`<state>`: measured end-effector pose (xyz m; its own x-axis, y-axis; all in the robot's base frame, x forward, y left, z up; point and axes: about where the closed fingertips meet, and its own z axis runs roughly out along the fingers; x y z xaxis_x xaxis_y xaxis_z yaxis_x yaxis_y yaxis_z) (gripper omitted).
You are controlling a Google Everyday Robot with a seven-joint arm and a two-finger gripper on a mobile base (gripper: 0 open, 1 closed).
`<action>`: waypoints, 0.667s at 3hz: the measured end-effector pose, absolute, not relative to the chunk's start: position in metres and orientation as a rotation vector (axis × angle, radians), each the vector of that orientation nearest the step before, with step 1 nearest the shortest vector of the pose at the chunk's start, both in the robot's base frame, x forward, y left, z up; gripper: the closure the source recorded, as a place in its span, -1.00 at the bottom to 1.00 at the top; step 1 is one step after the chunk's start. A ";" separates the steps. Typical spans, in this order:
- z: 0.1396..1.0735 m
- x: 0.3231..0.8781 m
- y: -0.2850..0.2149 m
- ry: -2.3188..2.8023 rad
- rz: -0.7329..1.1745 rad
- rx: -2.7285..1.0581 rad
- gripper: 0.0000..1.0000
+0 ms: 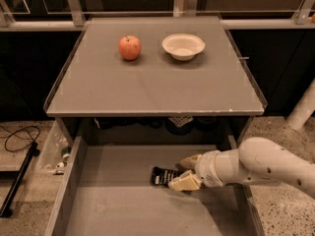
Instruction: Place rxbar chocolate into top drawer
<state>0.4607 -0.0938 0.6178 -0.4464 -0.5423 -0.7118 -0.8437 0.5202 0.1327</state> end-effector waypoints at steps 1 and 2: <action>0.618 0.461 -0.094 2.153 0.642 -1.123 -1.00; 0.618 0.461 -0.094 2.153 0.642 -1.123 -1.00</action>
Offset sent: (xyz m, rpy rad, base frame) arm 0.0000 0.0000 0.0000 0.0000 0.0000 0.0000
